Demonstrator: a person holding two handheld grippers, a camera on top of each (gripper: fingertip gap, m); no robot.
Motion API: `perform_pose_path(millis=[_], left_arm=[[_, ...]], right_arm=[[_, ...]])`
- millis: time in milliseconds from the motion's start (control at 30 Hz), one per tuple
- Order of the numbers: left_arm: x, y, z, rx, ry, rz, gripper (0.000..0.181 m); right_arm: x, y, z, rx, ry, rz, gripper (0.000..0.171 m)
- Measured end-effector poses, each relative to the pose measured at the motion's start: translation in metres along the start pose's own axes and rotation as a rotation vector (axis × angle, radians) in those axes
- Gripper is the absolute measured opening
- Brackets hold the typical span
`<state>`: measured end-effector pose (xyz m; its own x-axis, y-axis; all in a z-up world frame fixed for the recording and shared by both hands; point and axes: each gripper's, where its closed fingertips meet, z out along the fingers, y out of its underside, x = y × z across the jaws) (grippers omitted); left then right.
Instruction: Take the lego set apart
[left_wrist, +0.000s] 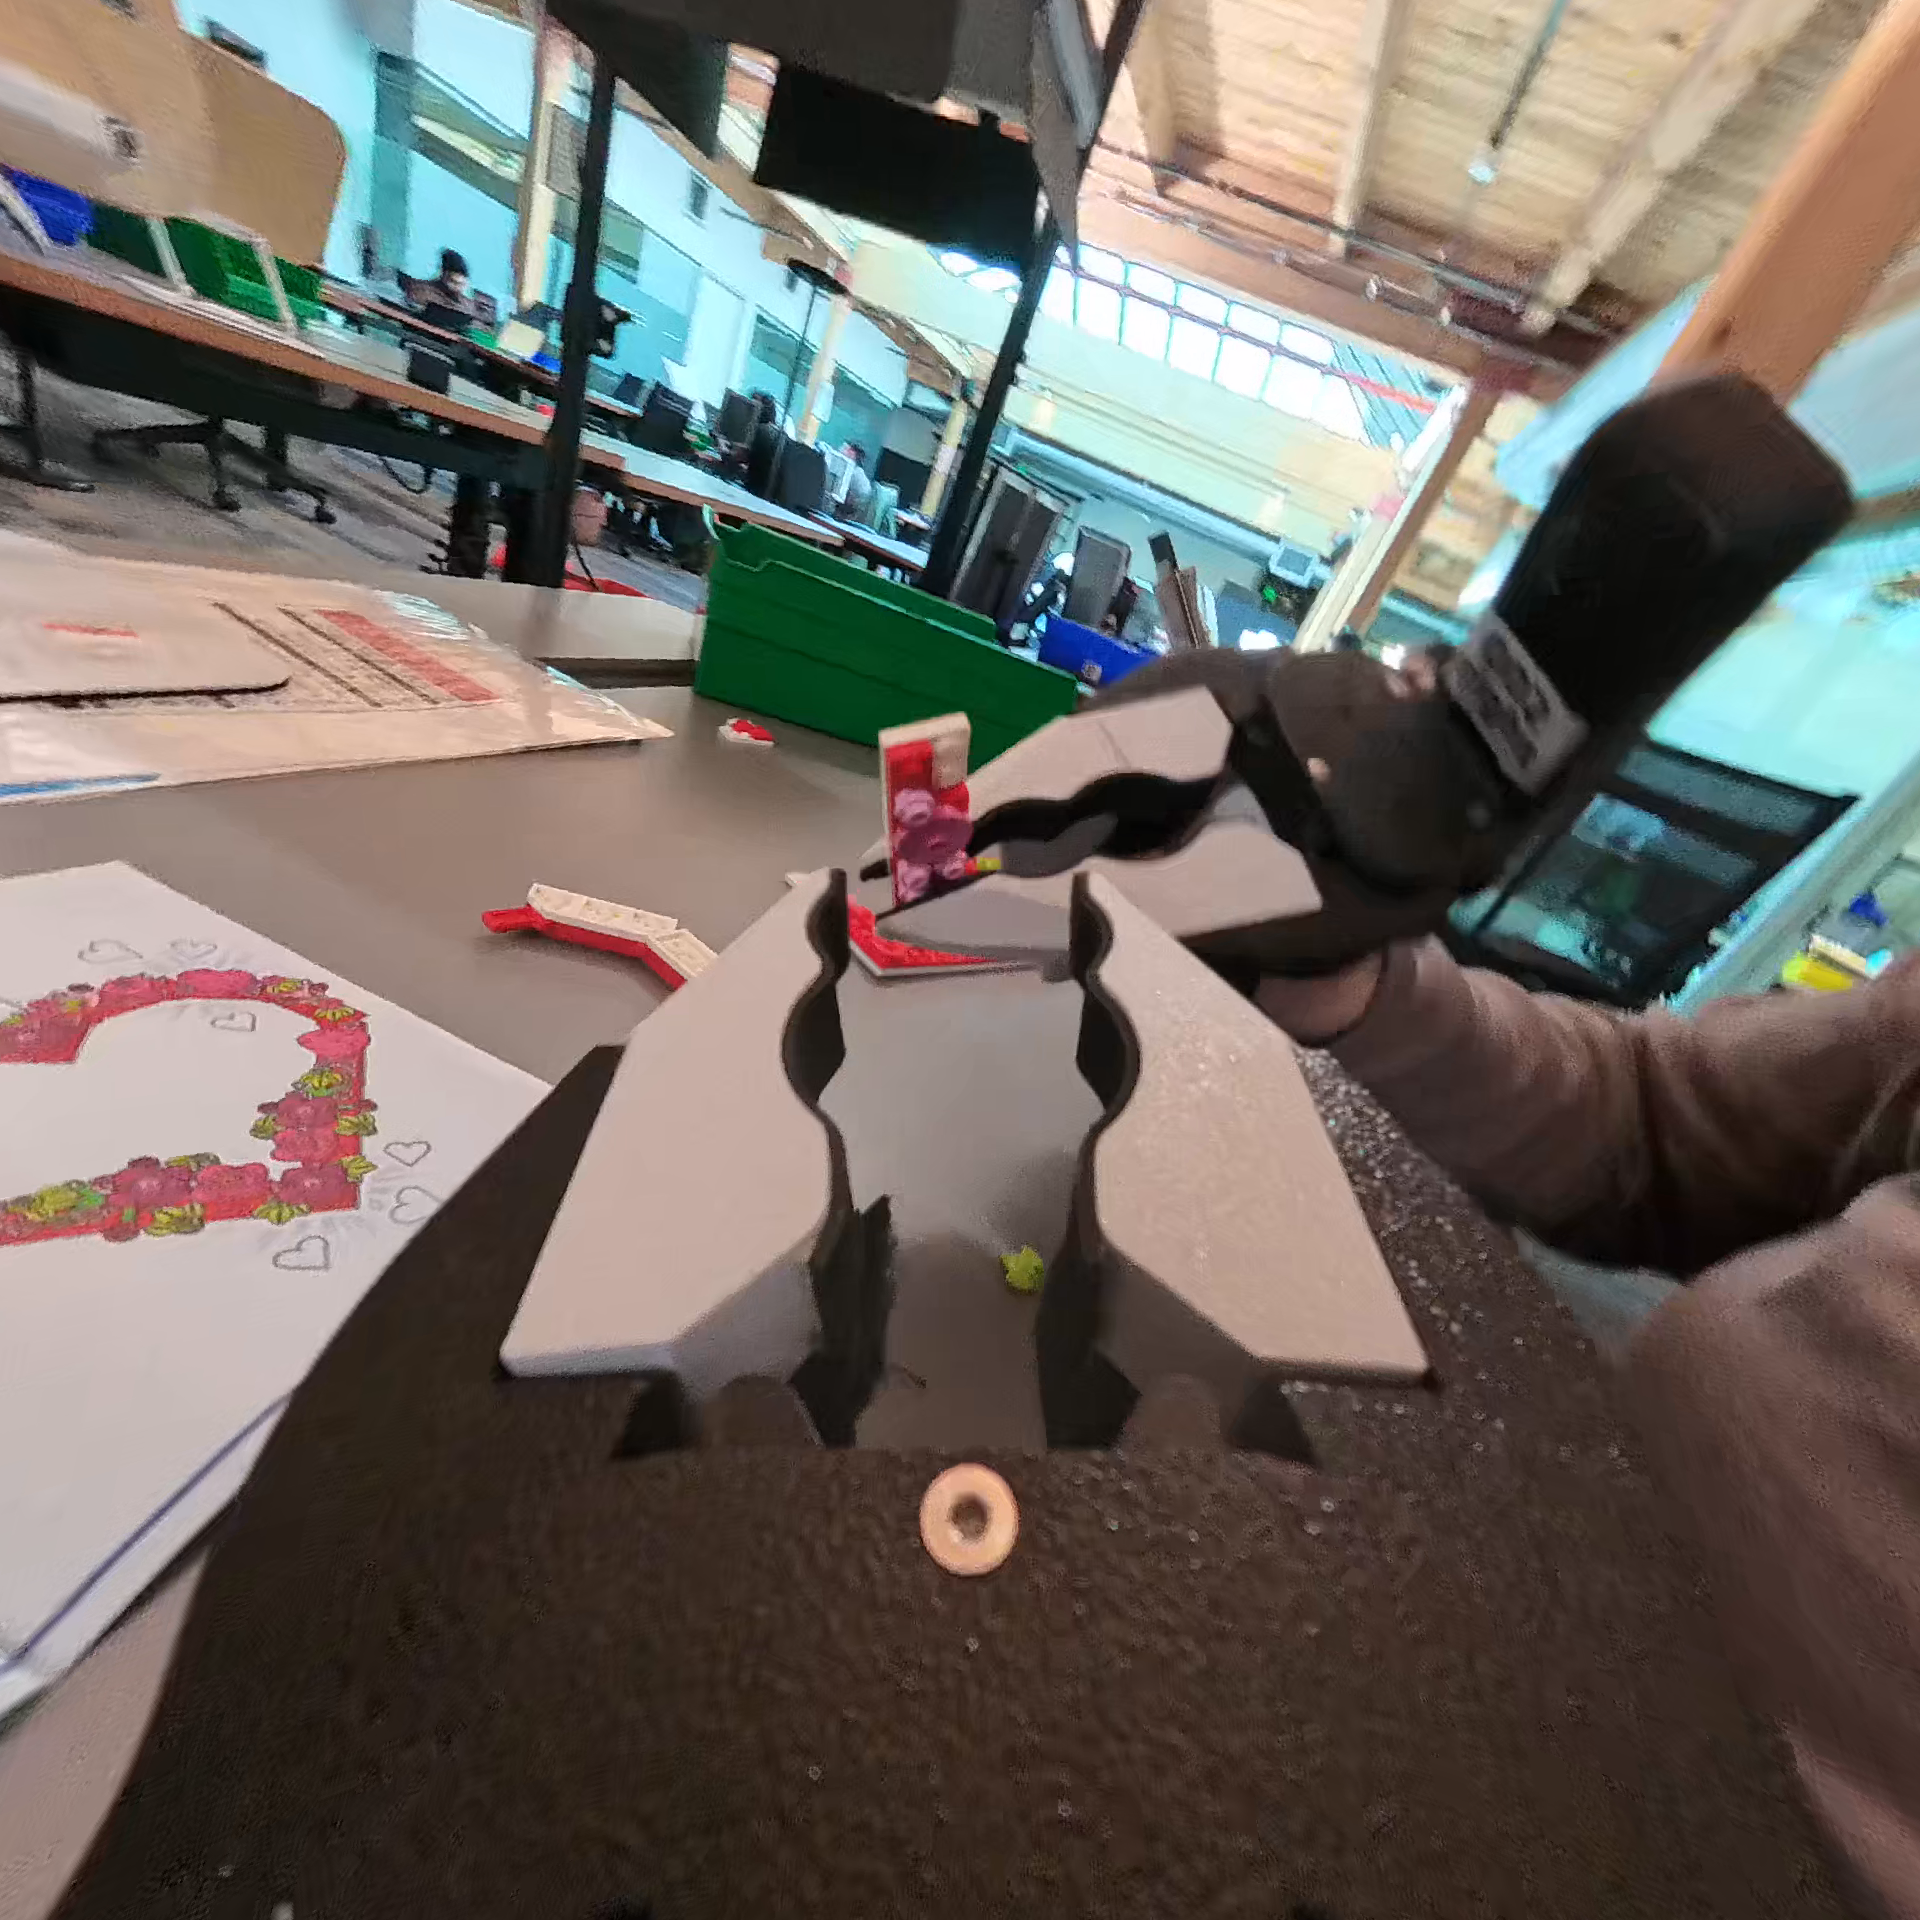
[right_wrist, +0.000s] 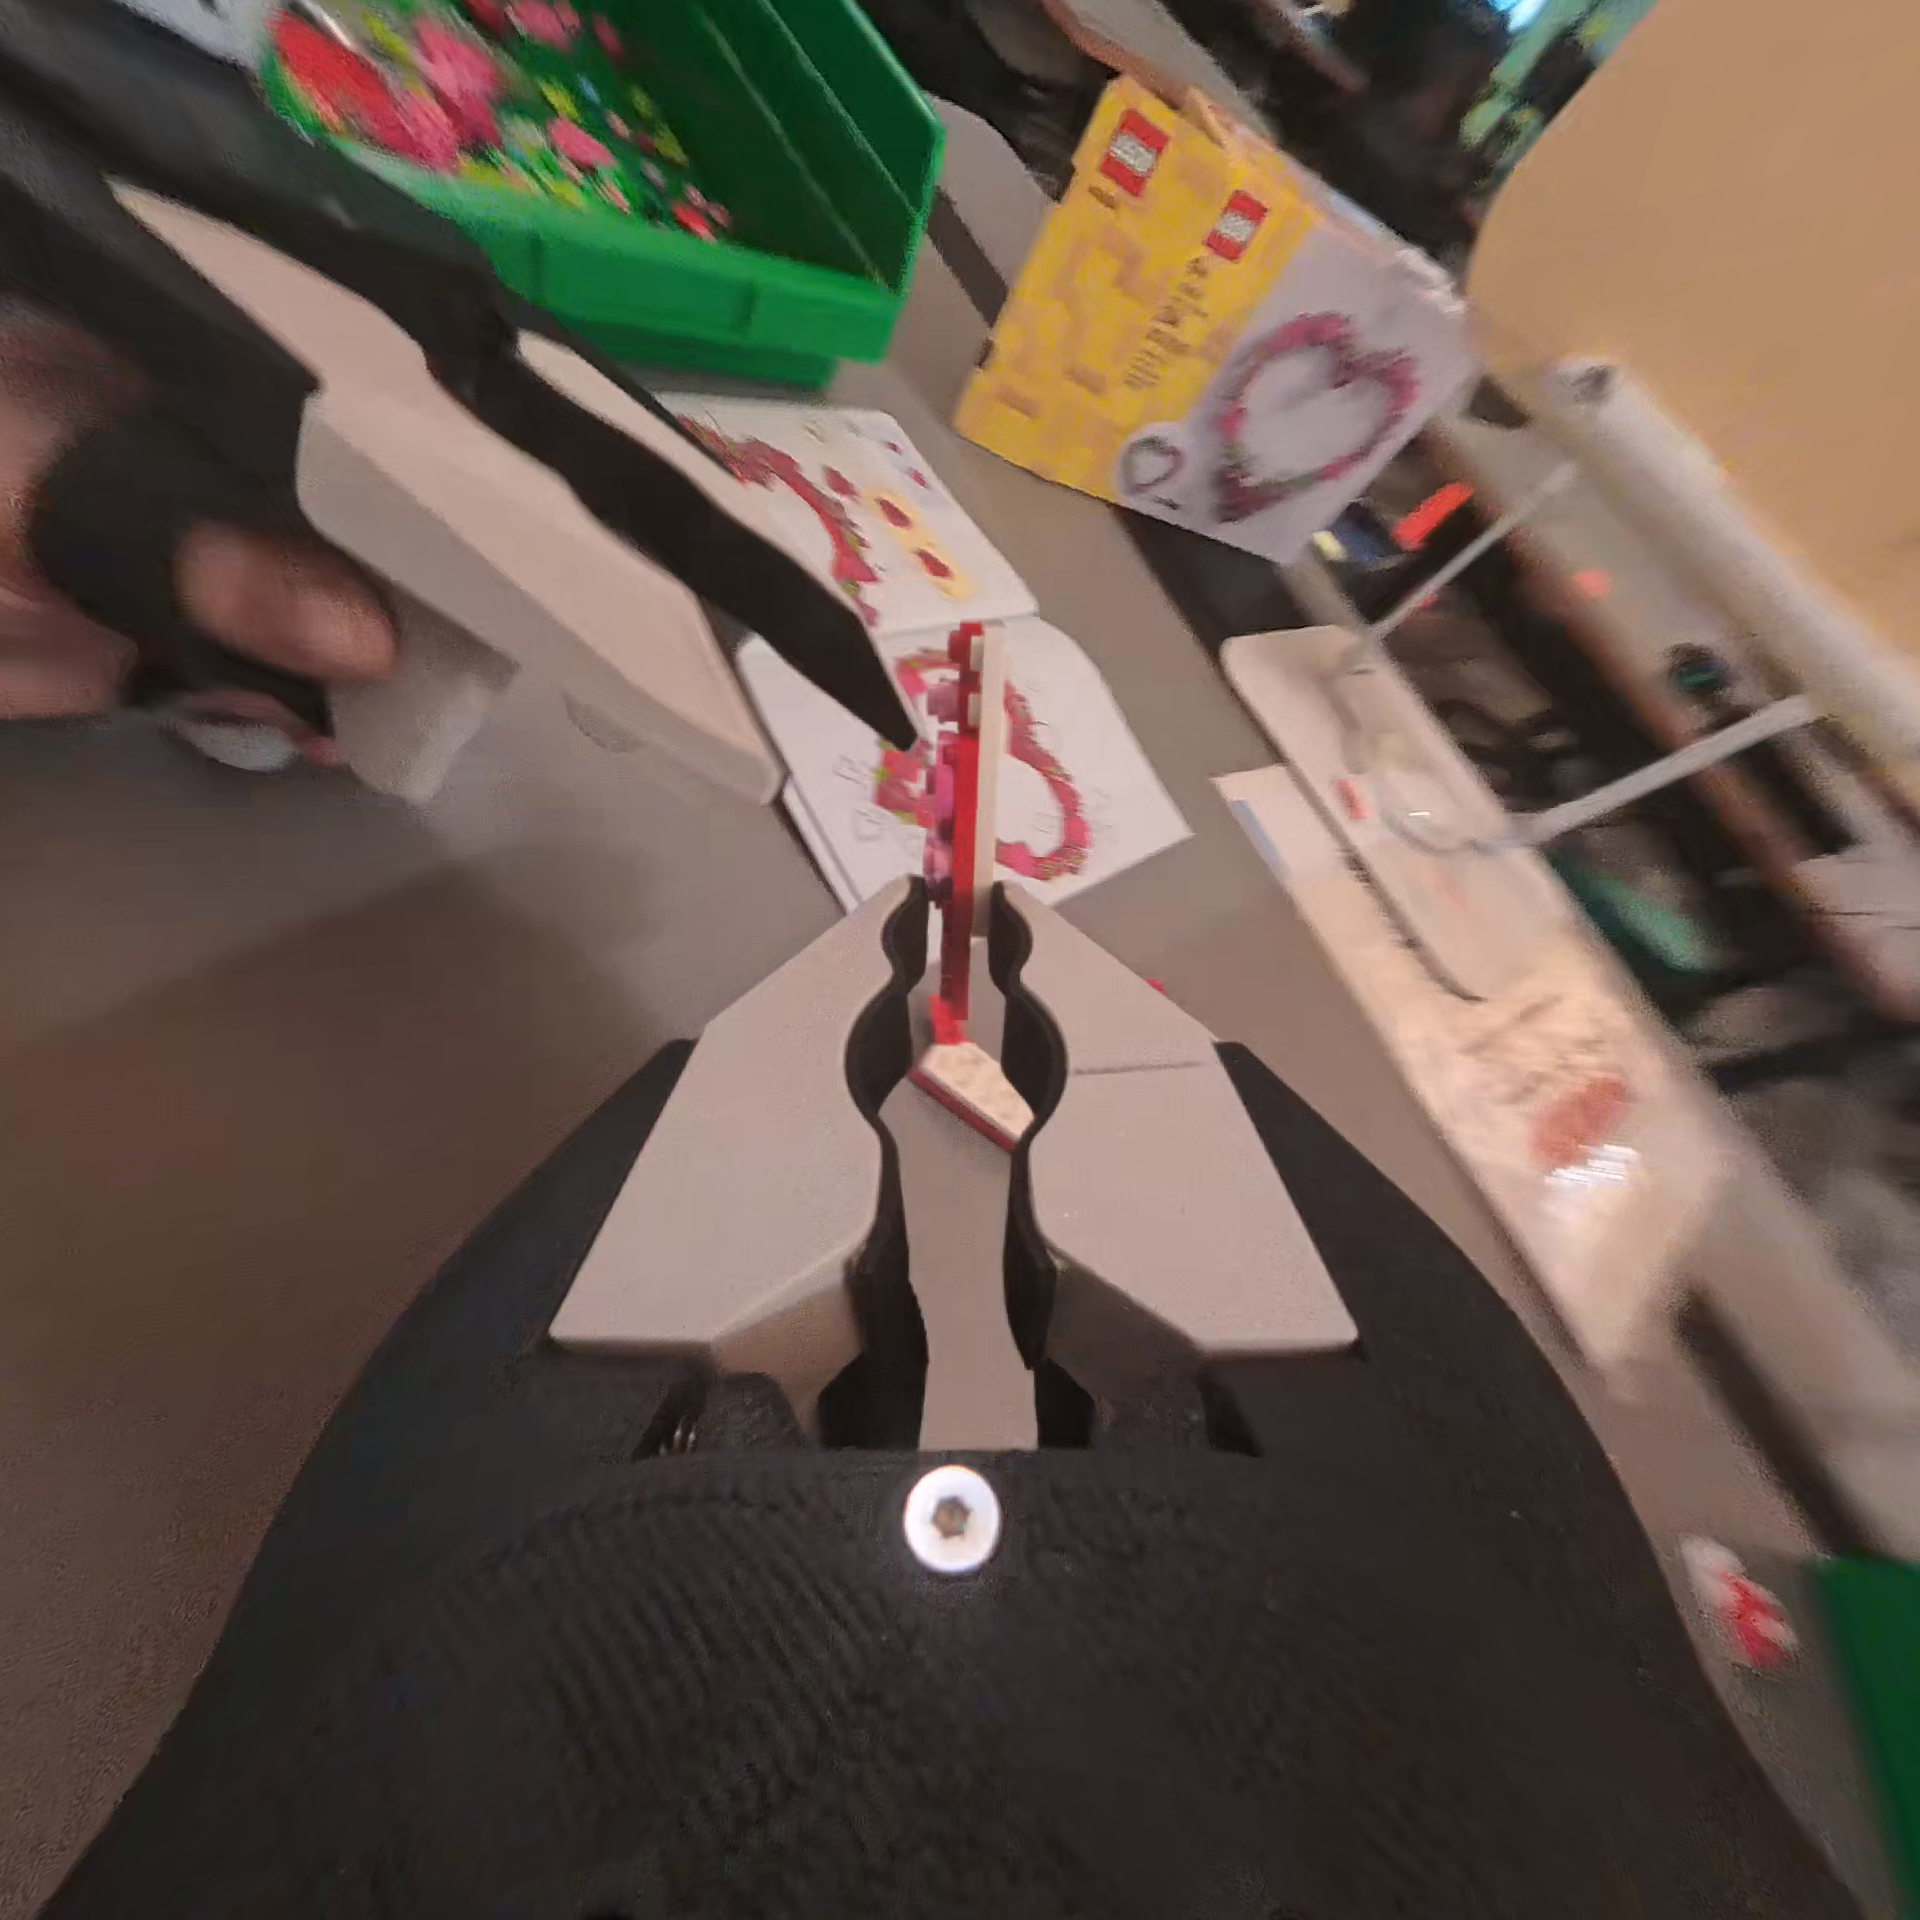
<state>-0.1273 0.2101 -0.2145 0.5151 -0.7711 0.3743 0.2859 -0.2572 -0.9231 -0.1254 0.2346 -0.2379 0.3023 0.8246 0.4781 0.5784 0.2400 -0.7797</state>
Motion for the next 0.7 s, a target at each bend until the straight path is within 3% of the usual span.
perform_pose_path(millis=[333,533,700], left_arm=[[-0.008,0.001,0.017,0.057,-0.032,-0.128,0.015],[-0.007,0.000,0.021,0.067,-0.077,-0.051,0.013],[-0.010,0.010,0.024,-0.016,-0.086,-0.023,0.013]], right_arm=[[0.008,0.002,-0.002,-0.045,0.219,-0.249,0.010],[0.011,0.002,-0.004,-0.013,0.228,-0.254,0.010],[0.007,0.010,0.002,-0.015,0.168,-0.262,0.010]])
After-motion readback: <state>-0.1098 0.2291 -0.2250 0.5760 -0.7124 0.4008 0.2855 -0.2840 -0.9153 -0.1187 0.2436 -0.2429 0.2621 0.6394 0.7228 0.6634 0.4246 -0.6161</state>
